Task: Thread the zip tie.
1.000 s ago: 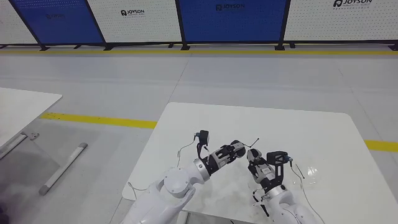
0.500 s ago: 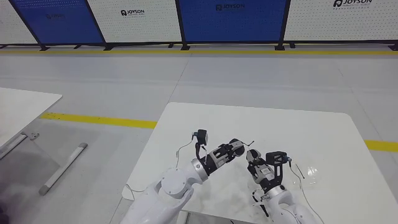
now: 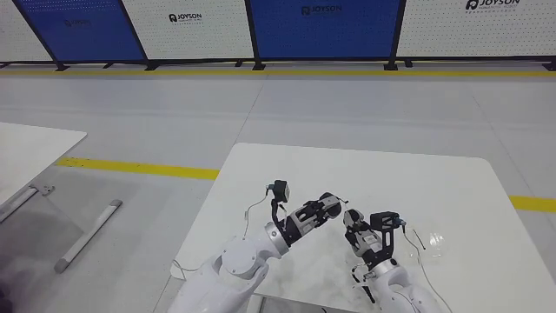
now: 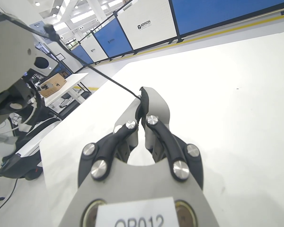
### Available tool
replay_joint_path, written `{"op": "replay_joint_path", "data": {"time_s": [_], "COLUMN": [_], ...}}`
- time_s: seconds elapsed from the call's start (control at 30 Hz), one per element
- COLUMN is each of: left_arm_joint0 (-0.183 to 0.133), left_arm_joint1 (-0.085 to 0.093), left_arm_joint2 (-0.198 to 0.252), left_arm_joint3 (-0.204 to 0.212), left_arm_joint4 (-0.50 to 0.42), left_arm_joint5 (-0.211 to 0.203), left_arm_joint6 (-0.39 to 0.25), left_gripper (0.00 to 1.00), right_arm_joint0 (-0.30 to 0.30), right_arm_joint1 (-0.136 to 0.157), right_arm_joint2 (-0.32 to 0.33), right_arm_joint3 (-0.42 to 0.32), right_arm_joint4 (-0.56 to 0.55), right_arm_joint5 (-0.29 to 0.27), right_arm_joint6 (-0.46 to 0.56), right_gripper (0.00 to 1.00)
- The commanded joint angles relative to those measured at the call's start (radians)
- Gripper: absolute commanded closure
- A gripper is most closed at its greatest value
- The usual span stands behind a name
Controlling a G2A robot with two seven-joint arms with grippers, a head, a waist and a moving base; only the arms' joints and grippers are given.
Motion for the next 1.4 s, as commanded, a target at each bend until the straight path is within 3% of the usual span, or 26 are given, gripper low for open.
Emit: {"op": "replay_joint_path", "data": {"time_s": [0.0,0.13,0.17,0.2,0.43,0.7,0.97,1.37], "left_arm_joint0": [0.002,0.003,0.001,-0.002,-0.035,-0.060,-0.079,-0.083], "left_arm_joint1": [0.000,0.001,0.000,0.000,-0.006,-0.013,-0.021,-0.024], "left_arm_joint2": [-0.002,-0.005,-0.005,-0.005,-0.019,-0.033,-0.035,-0.033], "left_arm_joint3": [-0.003,-0.002,0.004,0.010,0.068,0.156,0.232,0.245], "left_arm_joint4": [-0.003,0.002,0.006,0.010,-0.005,-0.022,-0.043,-0.045], "left_arm_joint5": [-0.002,0.000,0.004,0.009,0.035,0.057,0.068,0.073], "left_arm_joint6": [0.000,0.010,0.018,0.029,0.101,0.176,0.231,0.241], "left_gripper": [1.00,1.00,1.00,1.00,1.00,1.00,1.00,1.00], "right_arm_joint0": [0.001,0.006,0.007,0.008,-0.045,-0.188,-0.312,-0.319], "right_arm_joint1": [0.000,0.000,-0.001,-0.001,0.009,0.029,0.037,0.037], "right_arm_joint2": [0.000,-0.002,-0.001,0.001,0.075,0.237,0.394,0.402], "right_arm_joint3": [0.001,0.005,0.005,0.002,-0.090,-0.254,-0.307,-0.307], "right_arm_joint4": [0.001,0.015,0.020,0.028,0.088,0.185,0.319,0.334], "right_arm_joint5": [-0.002,-0.014,-0.017,-0.017,-0.046,-0.098,-0.128,-0.131], "right_arm_joint6": [-0.001,-0.001,-0.003,-0.009,-0.099,-0.235,-0.386,-0.394], "right_gripper": [1.00,1.00,0.57,0.00,0.00,0.00,0.00,0.00]}}
